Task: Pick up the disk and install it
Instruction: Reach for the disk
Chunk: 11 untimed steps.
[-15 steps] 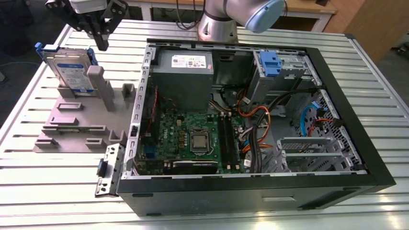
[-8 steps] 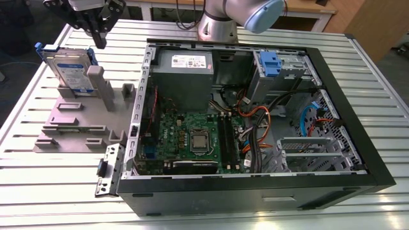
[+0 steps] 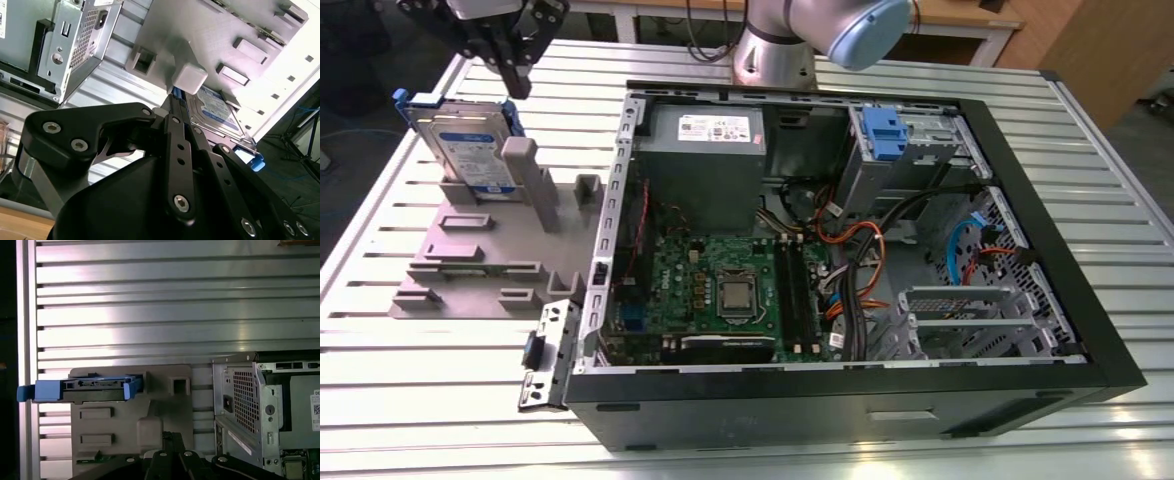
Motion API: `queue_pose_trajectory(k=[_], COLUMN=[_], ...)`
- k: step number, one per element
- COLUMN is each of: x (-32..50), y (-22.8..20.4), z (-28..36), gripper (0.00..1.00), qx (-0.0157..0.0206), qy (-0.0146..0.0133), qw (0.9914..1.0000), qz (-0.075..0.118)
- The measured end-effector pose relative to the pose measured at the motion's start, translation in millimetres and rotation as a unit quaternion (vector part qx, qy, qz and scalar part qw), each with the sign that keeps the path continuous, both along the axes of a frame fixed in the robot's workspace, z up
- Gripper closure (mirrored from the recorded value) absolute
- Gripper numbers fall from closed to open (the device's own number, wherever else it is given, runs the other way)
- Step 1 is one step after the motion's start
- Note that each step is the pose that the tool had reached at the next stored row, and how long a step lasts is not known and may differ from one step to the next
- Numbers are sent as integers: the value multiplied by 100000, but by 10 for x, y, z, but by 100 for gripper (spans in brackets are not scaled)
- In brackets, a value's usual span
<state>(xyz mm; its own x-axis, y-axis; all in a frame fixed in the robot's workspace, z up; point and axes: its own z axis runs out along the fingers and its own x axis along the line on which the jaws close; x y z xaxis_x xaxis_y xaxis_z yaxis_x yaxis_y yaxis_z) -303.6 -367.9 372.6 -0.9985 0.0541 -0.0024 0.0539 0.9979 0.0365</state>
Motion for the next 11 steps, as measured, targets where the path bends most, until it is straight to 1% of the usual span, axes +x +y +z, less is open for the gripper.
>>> queue_pose_trajectory(k=[6, 11], x=[-67, -113], y=[38, 83], z=[-11, -21], gripper=[89, 89], qx=[-8, 2], qy=[13, -3], qw=[100000, 100000], qz=[-1, -3])
